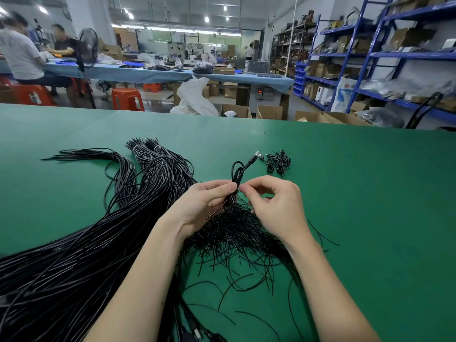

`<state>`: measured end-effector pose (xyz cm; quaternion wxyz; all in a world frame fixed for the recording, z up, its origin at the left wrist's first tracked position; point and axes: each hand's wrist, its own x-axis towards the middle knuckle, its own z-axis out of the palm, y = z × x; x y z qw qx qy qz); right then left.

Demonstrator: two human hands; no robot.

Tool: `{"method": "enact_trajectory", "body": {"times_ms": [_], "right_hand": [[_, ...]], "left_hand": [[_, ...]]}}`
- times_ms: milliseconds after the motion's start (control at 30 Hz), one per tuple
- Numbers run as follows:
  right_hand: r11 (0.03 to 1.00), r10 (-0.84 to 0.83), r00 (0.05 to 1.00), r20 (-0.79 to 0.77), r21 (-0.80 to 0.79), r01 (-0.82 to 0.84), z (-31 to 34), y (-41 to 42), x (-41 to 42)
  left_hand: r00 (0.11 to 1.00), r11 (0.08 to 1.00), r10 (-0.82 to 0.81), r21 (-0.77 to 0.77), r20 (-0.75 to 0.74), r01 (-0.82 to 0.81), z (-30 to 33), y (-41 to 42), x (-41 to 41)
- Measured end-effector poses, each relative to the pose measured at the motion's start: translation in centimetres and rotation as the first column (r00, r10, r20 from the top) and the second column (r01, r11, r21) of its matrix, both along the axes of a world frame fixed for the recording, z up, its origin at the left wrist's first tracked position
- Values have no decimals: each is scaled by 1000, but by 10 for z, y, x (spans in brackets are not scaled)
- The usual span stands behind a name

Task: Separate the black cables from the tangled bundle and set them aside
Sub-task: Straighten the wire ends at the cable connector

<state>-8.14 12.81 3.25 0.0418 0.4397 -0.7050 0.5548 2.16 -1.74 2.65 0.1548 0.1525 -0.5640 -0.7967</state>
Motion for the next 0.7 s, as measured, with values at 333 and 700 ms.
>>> {"method": "enact_trajectory", "body": {"times_ms": [333,700], "right_hand": [[802,468,-249,848,-526,-283,6,-2,2],[931,340,272,900,-283,-228,-11,-5,0]], "left_hand": [[963,967,139,-178,-232,-182,-1,8,-3],[977,981,148,-99,-152,-164,-5,11,-9]]}}
